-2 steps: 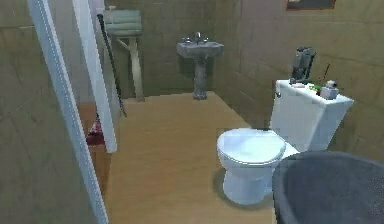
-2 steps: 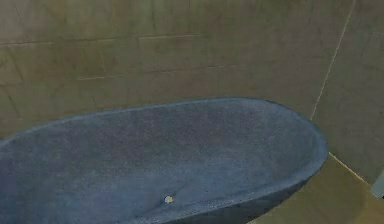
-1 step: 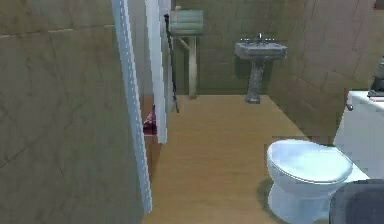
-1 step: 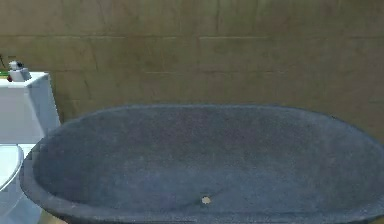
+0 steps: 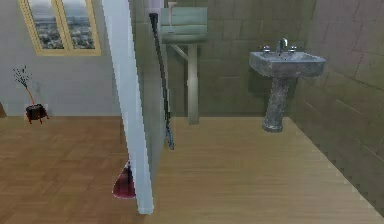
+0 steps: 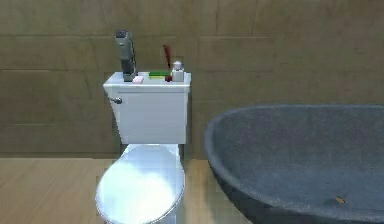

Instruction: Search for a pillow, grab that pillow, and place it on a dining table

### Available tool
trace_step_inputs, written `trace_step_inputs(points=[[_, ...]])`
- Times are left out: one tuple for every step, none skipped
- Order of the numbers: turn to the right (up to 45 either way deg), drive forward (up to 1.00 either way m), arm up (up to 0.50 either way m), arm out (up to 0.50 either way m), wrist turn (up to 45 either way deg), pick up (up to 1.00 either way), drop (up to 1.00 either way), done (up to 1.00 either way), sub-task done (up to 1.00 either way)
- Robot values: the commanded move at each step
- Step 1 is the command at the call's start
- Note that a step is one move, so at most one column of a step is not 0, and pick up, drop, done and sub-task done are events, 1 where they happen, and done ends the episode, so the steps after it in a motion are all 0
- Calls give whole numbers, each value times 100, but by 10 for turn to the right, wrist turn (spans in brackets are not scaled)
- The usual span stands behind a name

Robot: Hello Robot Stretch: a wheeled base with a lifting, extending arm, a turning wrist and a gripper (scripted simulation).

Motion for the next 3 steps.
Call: trace_step_inputs(points=[[0,50,0,0,0,0,0,0,0],[60,0,0,0,0,0,0,0,0],[0,15,0,0,0,0,0,0,0]])
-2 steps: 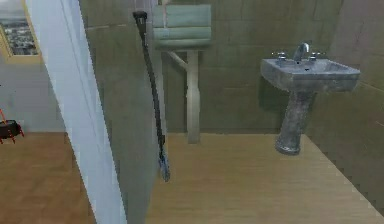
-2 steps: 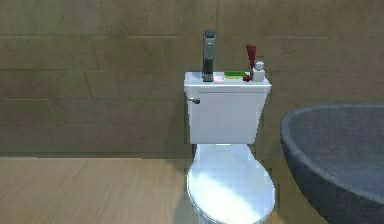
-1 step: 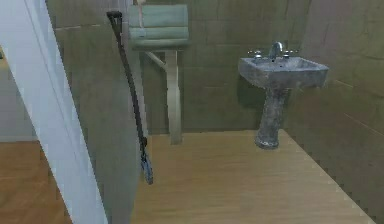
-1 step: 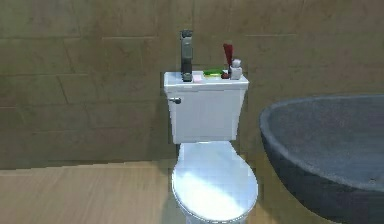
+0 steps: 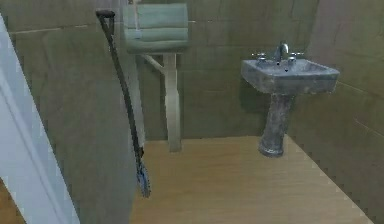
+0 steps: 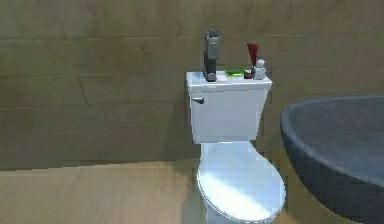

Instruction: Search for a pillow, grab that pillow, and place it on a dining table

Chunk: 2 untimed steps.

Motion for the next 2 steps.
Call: trace_step_inputs(points=[[-450,0,0,0,0,0,0,0,0],[-420,0,0,0,0,0,0,0,0]])
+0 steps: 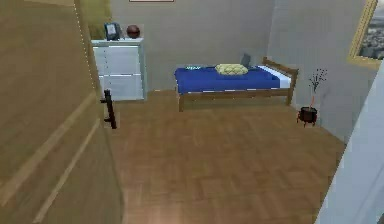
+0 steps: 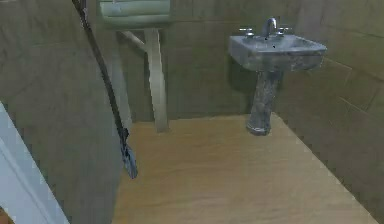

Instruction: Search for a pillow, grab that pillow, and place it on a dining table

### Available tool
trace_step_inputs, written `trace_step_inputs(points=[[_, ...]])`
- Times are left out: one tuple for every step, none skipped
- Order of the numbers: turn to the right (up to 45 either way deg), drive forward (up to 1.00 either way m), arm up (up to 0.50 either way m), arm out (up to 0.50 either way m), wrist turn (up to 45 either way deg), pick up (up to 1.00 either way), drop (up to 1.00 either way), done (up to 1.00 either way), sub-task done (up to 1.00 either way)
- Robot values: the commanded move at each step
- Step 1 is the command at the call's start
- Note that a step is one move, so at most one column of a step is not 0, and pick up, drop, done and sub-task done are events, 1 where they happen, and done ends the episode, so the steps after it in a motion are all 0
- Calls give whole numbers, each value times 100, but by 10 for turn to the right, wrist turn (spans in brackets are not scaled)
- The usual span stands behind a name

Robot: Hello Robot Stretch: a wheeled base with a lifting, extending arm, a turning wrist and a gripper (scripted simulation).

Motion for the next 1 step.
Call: trace_step_inputs(points=[[0,100,0,0,0,0,0,0,0]])
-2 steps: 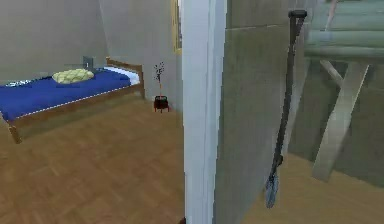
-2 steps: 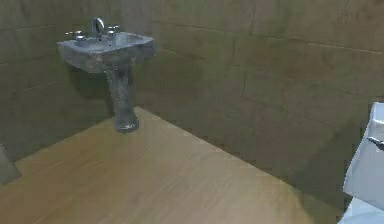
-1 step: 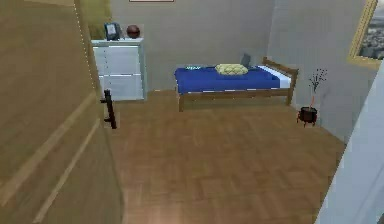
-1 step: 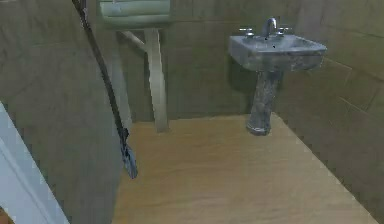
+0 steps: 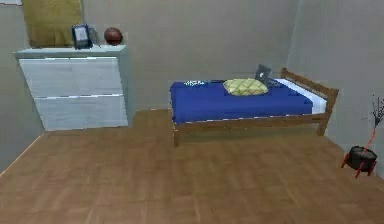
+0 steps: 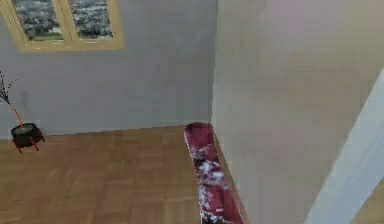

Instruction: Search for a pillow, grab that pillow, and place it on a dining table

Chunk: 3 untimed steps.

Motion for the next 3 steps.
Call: trace_step_inputs(points=[[0,100,0,0,0,0,0,0,0],[0,65,0,0,0,0,0,0,0],[-450,0,0,0,0,0,0,0,0]])
